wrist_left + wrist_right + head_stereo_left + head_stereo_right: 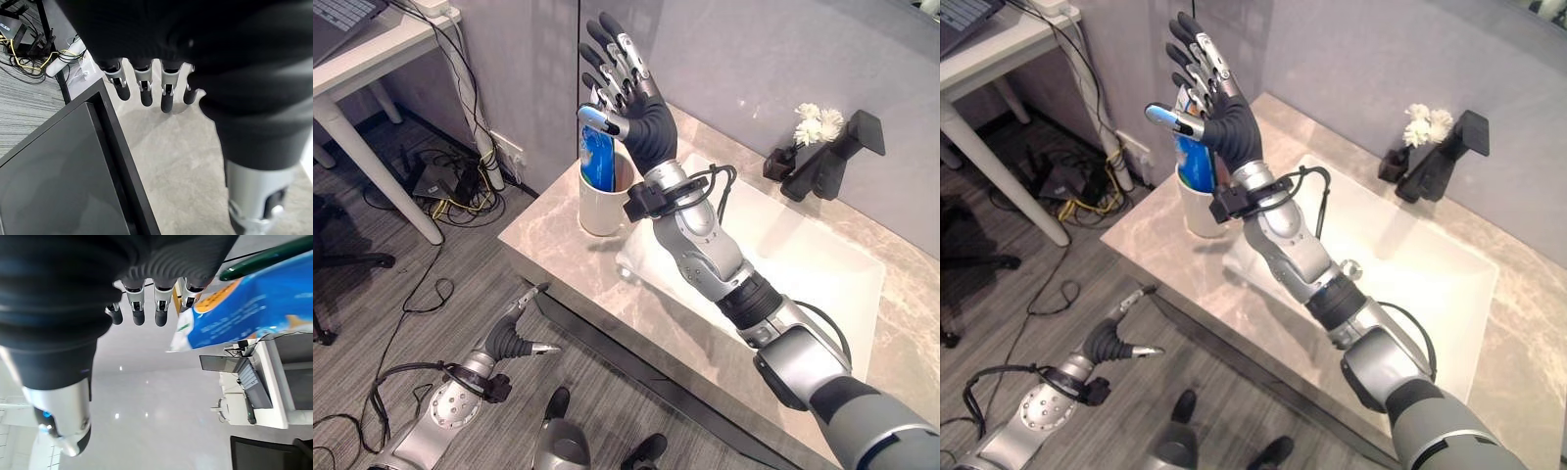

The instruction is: Put brush and paste in cup on sink, flatten towel.

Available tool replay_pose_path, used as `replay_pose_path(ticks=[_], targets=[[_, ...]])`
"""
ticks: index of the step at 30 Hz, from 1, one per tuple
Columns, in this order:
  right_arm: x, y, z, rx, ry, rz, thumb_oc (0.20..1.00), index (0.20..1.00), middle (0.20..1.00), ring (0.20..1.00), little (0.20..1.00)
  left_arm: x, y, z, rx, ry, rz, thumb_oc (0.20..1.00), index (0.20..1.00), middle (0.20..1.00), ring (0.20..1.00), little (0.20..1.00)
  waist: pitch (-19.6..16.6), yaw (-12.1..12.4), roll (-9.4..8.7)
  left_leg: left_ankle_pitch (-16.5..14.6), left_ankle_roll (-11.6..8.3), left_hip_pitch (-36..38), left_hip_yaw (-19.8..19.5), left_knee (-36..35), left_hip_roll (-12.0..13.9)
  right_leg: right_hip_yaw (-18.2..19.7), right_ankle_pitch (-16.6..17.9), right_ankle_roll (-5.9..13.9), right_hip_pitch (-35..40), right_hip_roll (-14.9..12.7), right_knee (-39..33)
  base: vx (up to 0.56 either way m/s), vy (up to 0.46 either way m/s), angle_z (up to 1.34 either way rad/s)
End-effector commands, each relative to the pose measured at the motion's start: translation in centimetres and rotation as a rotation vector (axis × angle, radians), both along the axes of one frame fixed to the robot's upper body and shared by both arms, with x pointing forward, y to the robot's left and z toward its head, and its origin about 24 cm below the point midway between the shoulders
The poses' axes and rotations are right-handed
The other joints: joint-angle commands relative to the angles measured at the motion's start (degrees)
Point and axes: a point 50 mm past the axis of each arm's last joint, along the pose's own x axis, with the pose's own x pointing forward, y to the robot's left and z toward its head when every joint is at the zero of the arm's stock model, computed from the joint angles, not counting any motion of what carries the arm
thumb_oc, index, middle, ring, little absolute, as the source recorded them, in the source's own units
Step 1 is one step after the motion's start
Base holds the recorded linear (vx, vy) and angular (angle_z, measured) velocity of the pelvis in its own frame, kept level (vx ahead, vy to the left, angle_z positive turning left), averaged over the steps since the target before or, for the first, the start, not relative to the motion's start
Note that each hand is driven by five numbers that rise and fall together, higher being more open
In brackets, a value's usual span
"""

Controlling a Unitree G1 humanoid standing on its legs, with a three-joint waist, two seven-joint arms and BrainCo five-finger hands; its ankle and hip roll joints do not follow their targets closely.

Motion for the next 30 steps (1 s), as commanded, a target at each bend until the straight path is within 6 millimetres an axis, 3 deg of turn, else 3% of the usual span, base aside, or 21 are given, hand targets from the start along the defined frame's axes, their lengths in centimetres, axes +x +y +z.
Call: replay_pose_path(ticks=[1, 3, 4, 5, 7, 8, 9, 12, 14, 15, 17, 18, 19, 22, 23, 24, 25, 26, 27, 30], targets=[[-2.9, -2.9, 7.0, 0.032, -0.387, -0.082, 1.000, 1.000, 1.000, 1.000, 1.000, -0.3, -1.3, 2.4, -0.080, -0.063, -0.124, 1.000, 1.000, 1.000, 1.000, 1.000, -3.0, 0.0, 1.34, 2.5, 3.03, -0.2, -0.7, -2.9, -2.6, 2.2, 0.4, 4.82, 5.1, -3.1, 2.3, 0.00, 0.000, 0.00], [-3.2, -5.8, 8.4, 0.039, -0.471, -0.186, 1.000, 1.000, 1.000, 1.000, 1.000, -0.4, -1.7, 3.7, -0.145, -0.089, -0.163, 1.000, 1.000, 1.000, 1.000, 1.000, -3.6, -0.8, 1.83, 2.6, 2.89, 0.0, -0.6, -2.9, -2.6, 2.1, 0.2, 4.95, 5.3, -3.1, 2.4, -0.01, 0.012, 0.04], [-3.8, -8.2, 9.4, -0.036, -0.568, -0.296, 1.000, 1.000, 1.000, 1.000, 1.000, -0.7, -1.8, 4.6, -0.201, -0.096, -0.188, 1.000, 1.000, 1.000, 1.000, 1.000, -4.0, -1.7, 2.00, 2.6, 2.77, 0.1, -0.5, -2.9, -2.6, 2.0, 0.1, 5.01, 5.4, -3.1, 2.4, -0.01, 0.032, 0.01], [-4.4, -11.2, 9.6, -0.036, -0.610, -0.405, 1.000, 1.000, 1.000, 1.000, 1.000, -0.9, -1.5, 5.4, -0.254, -0.108, -0.188, 1.000, 1.000, 1.000, 1.000, 1.000, -4.4, -2.9, 2.62, 2.5, 2.66, 0.5, -0.3, -2.9, -2.4, 2.2, 0.0, 5.08, 5.6, -3.1, 2.4, -0.02, 0.029, 0.04], [-4.9, -15.3, 9.2, -0.134, -0.654, -0.621, 1.000, 1.000, 1.000, 1.000, 1.000, -1.3, -1.3, 6.2, -0.294, -0.112, -0.211, 1.000, 1.000, 1.000, 1.000, 1.000, -4.9, -4.7, 3.20, 2.3, 2.67, 0.9, 0.1, -2.9, -2.4, 2.5, 0.1, 5.28, 5.7, -3.1, 2.3, -0.01, 0.027, 0.07], [-5.0, -15.3, 9.1, -0.133, -0.652, -0.625, 1.000, 1.000, 1.000, 1.000, 1.000, -1.4, -1.3, 6.2, -0.293, -0.109, -0.214, 1.000, 1.000, 1.000, 1.000, 1.000, -4.9, -4.5, 3.07, 2.3, 2.67, 0.9, 0.2, -2.9, -2.3, 2.6, 0.1, 5.28, 5.7, -3.1, 2.3, 0.00, 0.000, 0.00], [-5.5, -19.3, 8.4, -0.207, -0.639, -0.807, 1.000, 1.000, 1.000, 1.000, 1.000, -1.8, -1.0, 6.9, -0.333, -0.116, -0.220, 1.000, 1.000, 1.000, 1.000, 1.000, -5.2, -6.4, 3.78, 2.1, 2.77, 1.4, 0.7, -2.9, -2.2, 3.3, 0.2, 5.41, 5.7, -3.0, 2.2, 0.00, 0.020, -0.11], [-7.1, -26.7, 5.9, -0.294, -0.540, -1.184, 1.000, 1.000, 1.000, 1.000, 1.000, -2.7, 0.0, 8.0, -0.418, -0.128, -0.208, 1.000, 1.000, 1.000, 1.000, 1.000, -5.8, -8.8, 4.48, 1.7, 2.86, 2.3, 2.2, -2.9, -1.9, 5.0, 0.4, 5.58, 5.5, -2.9, 1.7, 0.01, 0.023, -0.23], [-8.2, -32.1, 3.4, -0.246, -0.384, -1.424, 1.000, 1.000, 1.000, 1.000, 1.000, -2.9, 0.7, 7.8, -0.486, -0.119, -0.163, 1.000, 1.000, 1.000, 1.000, 1.000, -6.1, -10.1, 4.95, 1.8, 3.00, 2.4, 2.5, -2.9, -2.0, 5.7, 0.7, 5.54, 5.2, -3.0, 1.3, 0.01, 0.008, -0.22], [-9.0, -34.8, 1.9, -0.195, -0.283, -1.532, 1.000, 1.000, 1.000, 1.000, 1.000, -2.9, 1.1, 7.9, -0.517, -0.123, -0.138, 1.000, 1.000, 1.000, 1.000, 1.000, -6.1, -10.6, 5.23, 1.7, 3.00, 2.6, 2.8, -2.9, -2.0, 6.0, 0.8, 5.57, 5.2, -2.9, 1.1, 0.05, -0.018, -0.26], [-13.0, -41.5, -4.2, -0.141, 0.031, -1.892, 1.000, 1.000, 1.000, 1.000, 1.000, -3.3, 2.4, 7.7, -0.563, -0.134, -0.064, 1.000, 1.000, 1.000, 1.000, 1.000, -6.2, -12.1, 6.20, 1.2, 2.87, 3.1, 3.4, -2.9, -1.9, 6.9, 0.7, 5.64, 5.3, -2.8, 0.5, 0.04, -0.026, -0.21], [-13.2, -41.7, -4.2, -0.139, 0.031, -1.897, 1.000, 1.000, 1.000, 1.000, 1.000, -3.2, 2.3, 7.8, -0.563, -0.132, -0.071, 1.000, 1.000, 1.000, 1.000, 1.000, -6.2, -11.9, 6.08, 1.6, 2.96, 2.8, 3.3, -2.9, -2.0, 6.8, 0.9, 5.56, 5.1, -2.9, 0.4, 0.00, -0.011, -0.10], [-14.1, -43.1, -6.1, -0.112, 0.143, -1.956, 1.000, 1.000, 1.000, 1.000, 1.000, -3.2, 2.4, 7.7, -0.574, -0.130, -0.061, 1.000, 1.000, 1.000, 1.000, 1.000, -6.2, -12.1, 6.31, 1.5, 2.92, 3.0, 3.5, -2.9, -2.0, 7.0, 0.9, 5.55, 5.1, -2.9, 0.4, 0.01, -0.018, -0.08], [-17.2, -45.5, -12.1, -0.133, 0.471, -2.032, 1.000, 1.000, 1.000, 1.000, 1.000, -3.2, 2.9, 7.3, -0.613, -0.138, -0.014, 0.865, 0.865, 0.865, 0.865, 0.865, -5.6, -13.7, 7.05, 1.6, 2.78, 3.3, 4.5, -2.9, -1.8, 8.2, 1.0, 5.36, 4.7, -2.7, 0.4, -0.01, -0.019, -0.19], [-18.5, -46.3, -14.7, -0.152, 0.630, -2.031, 1.000, 1.000, 1.000, 1.000, 1.000, -3.1, 3.0, 7.1, -0.620, -0.131, -0.009, 0.630, 0.630, 0.630, 0.630, 0.630, -5.5, -13.9, 7.17, 1.6, 2.74, 3.4, 4.7, -2.9, -1.8, 8.4, 1.0, 5.31, 4.5, -2.7, 0.4, -0.02, -0.021, -0.11], [-19.9, -46.8, -17.6, -0.186, 0.819, -2.011, 1.000, 1.000, 1.000, 1.000, 1.000, -3.1, 3.0, 6.9, -0.623, -0.123, -0.005, 0.586, 0.586, 0.586, 0.586, 0.586, -5.3, -14.1, 7.29, 1.4, 2.57, 3.7, 5.1, -2.9, -1.6, 8.8, 0.8, 5.29, 4.6, -2.6, 0.4, -0.02, -0.020, -0.23], [-21.1, -47.1, -19.8, -0.199, 0.966, -1.978, 1.000, 1.000, 1.000, 1.000, 1.000, -3.0, 3.1, 6.8, -0.634, -0.129, 0.000, 0.457, 0.457, 0.457, 0.457, 0.457, -5.1, -14.6, 7.53, 1.7, 2.52, 3.7, 5.6, -2.9, -1.5, 9.1, 1.0, 5.17, 4.2, -2.5, 0.3, -0.01, -0.020, -0.26], [-22.7, -46.7, -22.6, -0.237, 1.141, -1.939, 1.000, 1.000, 1.000, 1.000, 1.000, -2.8, 3.1, 6.6, -0.646, -0.130, 0.013, 0.256, 0.256, 0.256, 0.256, 0.256, -4.8, -14.8, 7.78, 1.5, 2.39, 4.0, 6.0, -2.9, -1.3, 9.6, 0.9, 5.14, 4.1, -2.4, 0.4, -0.02, -0.017, -0.31], [-23.7, -46.2, -24.4, -0.260, 1.251, -1.886, 1.000, 1.000, 1.000, 1.000, 1.000, -2.9, 3.3, 6.4, -0.653, -0.130, 0.024, 0.200, 0.200, 0.200, 0.200, 0.200, -4.6, -15.1, 7.99, 1.5, 2.36, 4.1, 6.4, -2.9, -1.3, 10.1, 0.8, 5.04, 4.0, -2.3, 0.4, -0.01, -0.025, -0.33], [-27.6, -43.5, -30.3, -0.265, 1.626, -1.727, 1.000, 1.000, 1.000, 1.000, 1.000, -2.4, 3.4, 6.2, -0.696, -0.148, 0.034, 0.200, 0.200, 0.200, 0.200, 0.200, -4.4, -15.2, 8.80, 1.8, 2.34, 4.2, 6.8, -2.9, -1.3, 10.3, 0.9, 4.83, 3.7, -2.4, 0.4, 0.01, -0.033, -0.29]])
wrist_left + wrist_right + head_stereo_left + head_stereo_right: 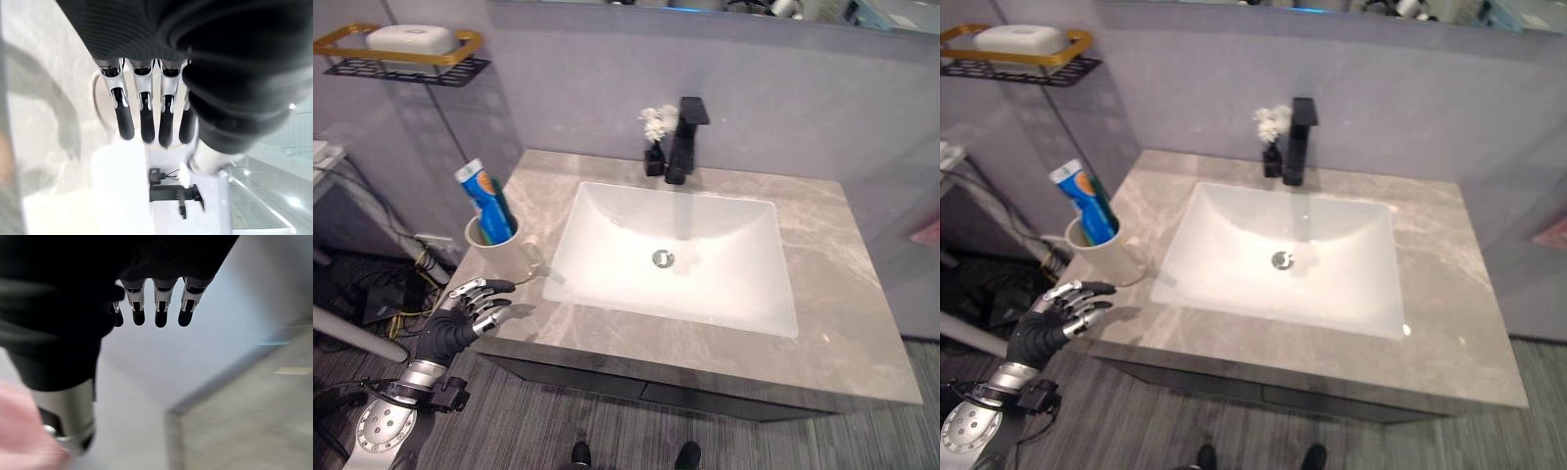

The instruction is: Put brush and paste in cup on sink, flatten towel.

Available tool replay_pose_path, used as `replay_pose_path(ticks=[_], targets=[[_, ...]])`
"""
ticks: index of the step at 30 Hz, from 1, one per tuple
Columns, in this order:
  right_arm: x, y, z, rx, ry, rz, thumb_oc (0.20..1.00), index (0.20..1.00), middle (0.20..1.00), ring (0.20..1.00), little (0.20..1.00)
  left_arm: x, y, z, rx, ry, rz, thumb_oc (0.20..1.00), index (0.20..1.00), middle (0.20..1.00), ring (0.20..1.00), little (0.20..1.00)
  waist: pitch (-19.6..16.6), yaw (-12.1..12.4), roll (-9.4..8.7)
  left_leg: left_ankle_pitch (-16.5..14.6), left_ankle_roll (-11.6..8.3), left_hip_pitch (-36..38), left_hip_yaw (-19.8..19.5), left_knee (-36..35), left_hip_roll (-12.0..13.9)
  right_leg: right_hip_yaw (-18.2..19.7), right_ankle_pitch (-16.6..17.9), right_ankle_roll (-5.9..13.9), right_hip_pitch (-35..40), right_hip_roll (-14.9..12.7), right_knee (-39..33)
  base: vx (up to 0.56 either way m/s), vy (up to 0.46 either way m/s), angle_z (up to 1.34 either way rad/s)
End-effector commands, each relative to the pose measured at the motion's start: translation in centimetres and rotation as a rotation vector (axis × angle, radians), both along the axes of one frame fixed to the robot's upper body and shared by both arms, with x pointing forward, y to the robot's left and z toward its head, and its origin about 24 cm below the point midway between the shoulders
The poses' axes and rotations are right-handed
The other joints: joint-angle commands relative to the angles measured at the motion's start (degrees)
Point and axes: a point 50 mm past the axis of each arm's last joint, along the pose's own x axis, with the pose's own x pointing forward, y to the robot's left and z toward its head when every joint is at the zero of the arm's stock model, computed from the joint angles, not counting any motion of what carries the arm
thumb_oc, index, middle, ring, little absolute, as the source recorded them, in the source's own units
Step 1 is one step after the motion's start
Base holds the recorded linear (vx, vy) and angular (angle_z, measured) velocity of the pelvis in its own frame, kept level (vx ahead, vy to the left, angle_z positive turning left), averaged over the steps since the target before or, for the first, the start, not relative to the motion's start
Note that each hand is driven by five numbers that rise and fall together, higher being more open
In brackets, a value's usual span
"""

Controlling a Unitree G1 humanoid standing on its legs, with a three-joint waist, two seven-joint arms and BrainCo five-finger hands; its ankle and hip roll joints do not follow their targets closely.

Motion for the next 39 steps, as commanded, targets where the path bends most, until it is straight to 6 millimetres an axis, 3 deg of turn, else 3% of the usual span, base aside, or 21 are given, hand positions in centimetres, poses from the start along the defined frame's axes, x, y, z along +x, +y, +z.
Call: replay_pose_path(ticks=[1, 4, 9, 12, 13, 16, 26, 32, 39], targets=[[0.2, 2.4, -3.3, 0.200, 0.072, 0.079, 1.000, 1.000, 1.000, 1.000, 1.000, 1.0, 0.0, 2.7, -0.050, -0.154, -0.011, 0.200, 0.200, 0.200, 0.200, 0.200, 1.5, 1.0, -0.28, 2.6, 0.37, -2.0, -2.3, -0.1, -0.8, 0.9, -0.6, 4.05, 4.2, -1.8, 0.9, 0.02, -0.042, -0.14], [-1.1, 5.7, -6.6, 0.370, 0.170, 0.137, 1.000, 1.000, 1.000, 1.000, 1.000, 1.6, 0.0, 2.5, -0.079, -0.162, -0.001, 0.200, 0.200, 0.200, 0.200, 0.200, 1.8, 1.0, 0.30, 2.7, 0.30, -2.2, -2.5, -0.1, -0.8, 0.6, -0.8, 3.90, 4.2, -1.8, 0.8, 0.01, -0.037, -0.02], [1.5, 12.3, -10.8, 0.540, 0.253, 0.417, 1.000, 1.000, 1.000, 1.000, 1.000, 1.7, 0.3, 1.2, -0.159, -0.141, 0.070, 0.200, 0.200, 0.200, 0.200, 0.200, 2.2, 1.3, 1.32, 3.0, 0.26, -2.6, -2.3, -0.1, -1.0, 0.8, -0.7, 3.69, 3.9, -1.9, 0.5, 0.00, 0.000, 0.00], [4.8, 15.7, -11.8, 0.522, 0.379, 0.727, 1.000, 1.000, 1.000, 1.000, 1.000, 1.8, 0.7, 0.6, -0.158, -0.121, 0.103, 0.200, 0.200, 0.200, 0.200, 0.200, 2.5, 1.6, 1.80, 3.5, 0.29, -3.2, -2.3, -0.1, -1.2, 1.0, -0.4, 3.55, 3.2, -2.0, 0.4, 0.00, 0.000, 0.00], [6.6, 17.5, -11.9, 0.493, 0.428, 0.900, 1.000, 1.000, 1.000, 1.000, 1.000, 1.9, 0.8, 0.3, -0.154, -0.109, 0.117, 0.200, 0.200, 0.200, 0.200, 0.200, 2.6, 1.7, 2.01, 3.6, 0.25, -3.5, -2.3, -0.1, -1.2, 1.1, -0.3, 3.49, 3.0, -2.0, 0.4, 0.00, 0.000, 0.00], [11.2, 21.0, -10.5, 0.350, 0.366, 1.220, 1.000, 1.000, 1.000, 1.000, 1.000, 1.8, 1.6, 0.2, -0.108, -0.108, 0.177, 0.200, 0.200, 0.200, 0.200, 0.200, 3.8, 1.4, 2.40, 4.0, 0.14, -4.2, -2.3, -0.1, -1.2, 1.5, -0.2, 3.36, 2.3, -2.0, 0.6, 0.00, 0.000, 0.00], [12.6, 22.2, -10.2, 0.331, 0.296, 1.215, 1.000, 1.000, 1.000, 1.000, 1.000, 2.6, 1.9, 1.0, -0.114, -0.180, 0.252, 0.200, 0.200, 0.200, 0.200, 0.200, 5.3, 1.6, 2.69, 4.2, 0.08, -6.0, -2.2, -0.1, -1.1, 1.7, 0.2, 3.52, 0.4, -2.1, 0.3, 0.00, 0.000, 0.00], [13.7, 20.8, -9.4, 0.292, 0.269, 1.163, 1.000, 1.000, 1.000, 1.000, 1.000, 3.9, 2.4, 2.3, -0.110, -0.245, 0.278, 0.200, 0.200, 0.200, 0.200, 0.200, 6.8, 1.6, 2.69, 5.0, -0.25, -8.9, -2.9, -0.1, -1.1, 1.0, 0.6, 3.58, -1.8, -2.1, 0.3, 0.00, -0.015, 0.01], [14.6, 20.9, -9.0, 0.282, 0.249, 1.170, 1.000, 1.000, 1.000, 1.000, 1.000, 4.6, 2.4, 3.1, -0.116, -0.275, 0.272, 0.200, 0.200, 0.200, 0.200, 0.200, 7.7, 1.5, 2.82, 5.0, -0.28, -9.9, -2.5, -0.1, -0.9, 1.6, 0.7, 3.50, -3.1, -2.0, 0.3, 0.00, -0.002, 0.00]])
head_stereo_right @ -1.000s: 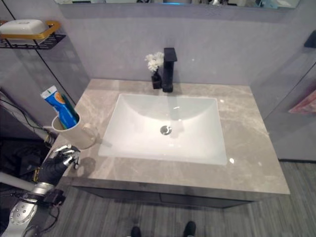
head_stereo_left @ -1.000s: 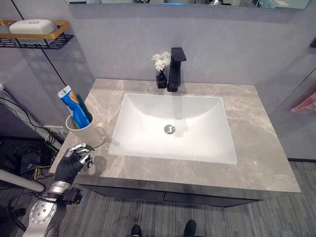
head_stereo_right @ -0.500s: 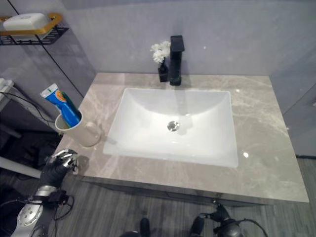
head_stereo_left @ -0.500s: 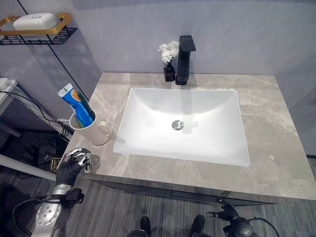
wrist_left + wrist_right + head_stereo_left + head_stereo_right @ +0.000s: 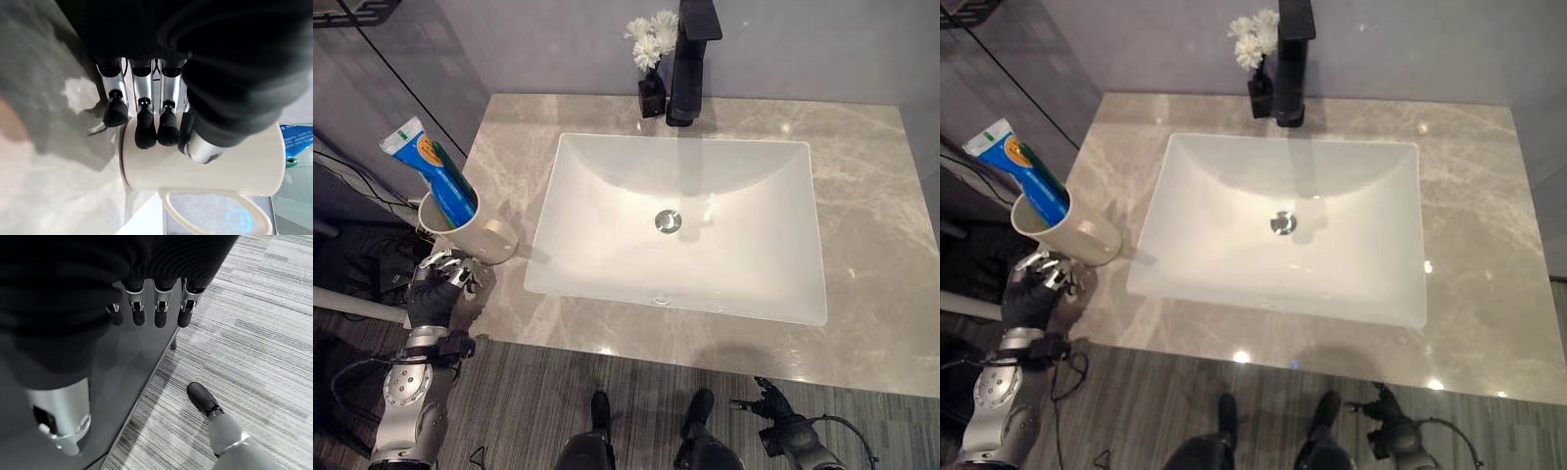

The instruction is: Put brush and paste in cup on sink, flatten towel.

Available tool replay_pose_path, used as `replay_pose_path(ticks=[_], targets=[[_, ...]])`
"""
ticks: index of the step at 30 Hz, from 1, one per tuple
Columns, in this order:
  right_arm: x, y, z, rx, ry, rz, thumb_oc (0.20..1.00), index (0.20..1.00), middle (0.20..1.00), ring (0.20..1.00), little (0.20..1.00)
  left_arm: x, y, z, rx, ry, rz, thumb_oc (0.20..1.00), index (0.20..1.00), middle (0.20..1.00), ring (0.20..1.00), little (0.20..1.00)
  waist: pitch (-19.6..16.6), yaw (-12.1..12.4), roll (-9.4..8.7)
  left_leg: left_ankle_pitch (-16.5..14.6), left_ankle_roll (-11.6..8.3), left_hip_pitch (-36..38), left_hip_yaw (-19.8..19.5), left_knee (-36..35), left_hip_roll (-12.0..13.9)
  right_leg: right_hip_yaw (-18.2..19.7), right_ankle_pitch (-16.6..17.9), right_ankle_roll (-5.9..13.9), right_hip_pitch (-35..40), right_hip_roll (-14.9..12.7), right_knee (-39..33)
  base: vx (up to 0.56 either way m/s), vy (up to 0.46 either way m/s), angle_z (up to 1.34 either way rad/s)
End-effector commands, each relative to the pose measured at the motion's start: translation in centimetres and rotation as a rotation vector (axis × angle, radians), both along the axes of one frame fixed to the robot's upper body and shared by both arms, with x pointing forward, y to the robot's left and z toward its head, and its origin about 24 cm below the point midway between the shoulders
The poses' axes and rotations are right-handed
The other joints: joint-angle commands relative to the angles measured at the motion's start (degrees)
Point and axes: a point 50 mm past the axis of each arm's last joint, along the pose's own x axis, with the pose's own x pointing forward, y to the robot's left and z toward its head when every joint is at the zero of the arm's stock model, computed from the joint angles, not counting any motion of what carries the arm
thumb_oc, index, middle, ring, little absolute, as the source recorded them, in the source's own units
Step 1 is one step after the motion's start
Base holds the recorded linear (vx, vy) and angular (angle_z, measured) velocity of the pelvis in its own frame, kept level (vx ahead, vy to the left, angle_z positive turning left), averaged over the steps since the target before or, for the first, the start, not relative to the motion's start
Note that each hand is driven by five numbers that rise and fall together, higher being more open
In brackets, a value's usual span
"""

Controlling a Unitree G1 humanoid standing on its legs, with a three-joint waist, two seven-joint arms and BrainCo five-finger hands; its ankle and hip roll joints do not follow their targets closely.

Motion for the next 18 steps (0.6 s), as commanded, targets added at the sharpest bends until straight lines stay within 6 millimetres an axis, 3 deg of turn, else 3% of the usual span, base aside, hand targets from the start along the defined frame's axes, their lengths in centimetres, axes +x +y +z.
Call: replay_pose_path(ticks=[1, 18], targets=[[1.9, 0.4, 0.8, -0.006, -0.058, 0.035, 1.000, 1.000, 1.000, 1.000, 1.000, 0.2, 0.9, 1.8, 0.044, -0.087, 0.033, 0.200, 0.200, 0.200, 0.200, 0.200, 1.3, -0.6, -1.38, 4.5, 0.10, -3.1, -2.5, -0.6, -1.3, 1.6, -0.1, 4.38, 3.9, -2.3, 0.0, 0.00, 0.000, 0.00], [0.4, 0.1, -0.3, -0.021, 0.020, 0.014, 1.000, 1.000, 1.000, 1.000, 1.000, -0.6, -1.8, 0.8, 0.038, -0.041, -0.151, 0.200, 0.200, 0.200, 0.200, 0.200, 0.8, -1.2, -1.04, 3.8, 0.32, -1.4, -1.4, -0.6, -1.0, 2.9, -0.7, 4.13, 4.2, -2.0, 0.0, 0.01, 0.001, -0.03]])
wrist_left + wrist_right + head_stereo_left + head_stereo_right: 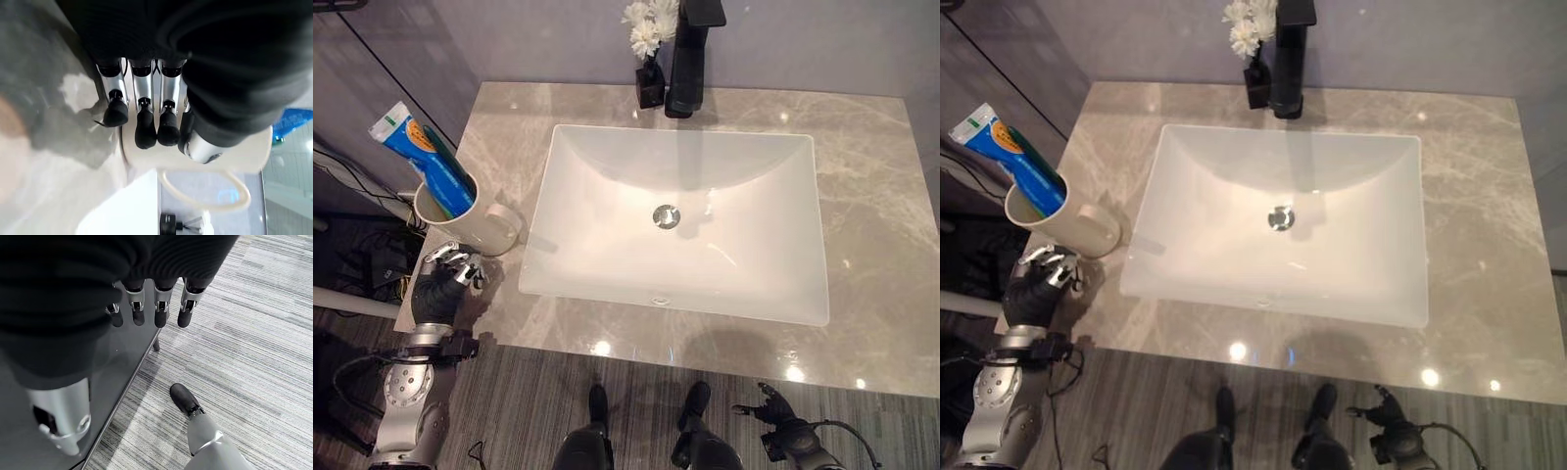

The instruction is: Put brush and paste in cup on sink, flatten towel.

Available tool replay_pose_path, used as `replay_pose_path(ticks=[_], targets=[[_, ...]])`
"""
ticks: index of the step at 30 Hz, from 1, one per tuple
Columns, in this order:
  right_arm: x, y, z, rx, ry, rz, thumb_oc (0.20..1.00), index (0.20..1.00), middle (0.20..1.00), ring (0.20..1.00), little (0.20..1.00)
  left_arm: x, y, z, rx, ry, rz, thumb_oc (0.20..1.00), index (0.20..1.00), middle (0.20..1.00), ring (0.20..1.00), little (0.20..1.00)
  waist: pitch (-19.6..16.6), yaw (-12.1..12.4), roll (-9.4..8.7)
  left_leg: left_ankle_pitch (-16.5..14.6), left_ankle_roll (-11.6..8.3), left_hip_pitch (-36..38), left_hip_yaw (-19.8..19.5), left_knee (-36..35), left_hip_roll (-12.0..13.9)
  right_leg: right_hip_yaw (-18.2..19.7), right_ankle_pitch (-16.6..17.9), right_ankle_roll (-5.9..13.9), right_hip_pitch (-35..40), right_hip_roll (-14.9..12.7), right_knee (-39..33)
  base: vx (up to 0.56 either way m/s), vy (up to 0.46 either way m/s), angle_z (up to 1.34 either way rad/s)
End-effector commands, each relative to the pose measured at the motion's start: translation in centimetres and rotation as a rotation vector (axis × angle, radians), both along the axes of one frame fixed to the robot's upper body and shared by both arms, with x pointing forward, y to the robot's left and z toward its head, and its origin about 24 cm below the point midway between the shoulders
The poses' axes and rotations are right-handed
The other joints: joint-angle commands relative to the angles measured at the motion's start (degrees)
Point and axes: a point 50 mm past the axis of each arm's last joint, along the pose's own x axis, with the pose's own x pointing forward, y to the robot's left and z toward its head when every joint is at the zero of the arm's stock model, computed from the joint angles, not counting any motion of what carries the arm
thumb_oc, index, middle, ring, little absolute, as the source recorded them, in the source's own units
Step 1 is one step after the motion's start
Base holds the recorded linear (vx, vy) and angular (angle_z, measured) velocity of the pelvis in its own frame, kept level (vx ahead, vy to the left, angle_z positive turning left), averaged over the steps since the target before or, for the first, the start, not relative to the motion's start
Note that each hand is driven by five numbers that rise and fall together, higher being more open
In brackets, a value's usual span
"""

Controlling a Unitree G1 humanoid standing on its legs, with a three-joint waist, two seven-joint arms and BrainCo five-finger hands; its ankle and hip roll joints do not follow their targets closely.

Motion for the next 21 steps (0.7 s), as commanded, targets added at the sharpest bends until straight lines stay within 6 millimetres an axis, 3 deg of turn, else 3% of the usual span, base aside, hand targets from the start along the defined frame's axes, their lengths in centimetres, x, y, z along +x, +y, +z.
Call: replay_pose_path(ticks=[1, 6, 21], targets=[[1.5, 0.5, 0.5, -0.009, -0.039, 0.035, 1.000, 1.000, 1.000, 1.000, 1.000, 0.0, -0.5, 0.1, 0.012, -0.005, -0.046, 0.200, 0.200, 0.200, 0.200, 0.200, -0.3, -1.1, -0.25, 3.8, 0.29, -2.3, -2.8, 0.0, -1.0, 1.6, -0.8, 4.10, 4.5, -2.1, 0.0, 0.00, 0.000, 0.00], [2.1, 0.4, 0.9, -0.009, -0.071, 0.034, 1.000, 1.000, 1.000, 1.000, 1.000, 0.7, -0.1, 0.6, 0.023, -0.025, -0.016, 0.200, 0.200, 0.200, 0.200, 0.200, 0.0, -1.6, -0.11, 4.1, 0.13, -2.9, -2.6, 0.0, -0.9, 2.0, -0.5, 4.04, 3.6, -2.0, -0.1, 0.00, -0.002, -0.01], [1.3, 0.2, 0.4, -0.013, -0.031, 0.018, 1.000, 1.000, 1.000, 1.000, 1.000, 3.6, 1.3, 3.1, 0.057, -0.123, 0.116, 0.200, 0.200, 0.200, 0.200, 0.200, 0.4, -3.1, -0.65, 3.8, 0.04, -3.7, -1.7, 0.0, -0.8, 3.2, -0.2, 4.07, 1.9, -1.6, -0.1, 0.01, -0.001, -0.03]])
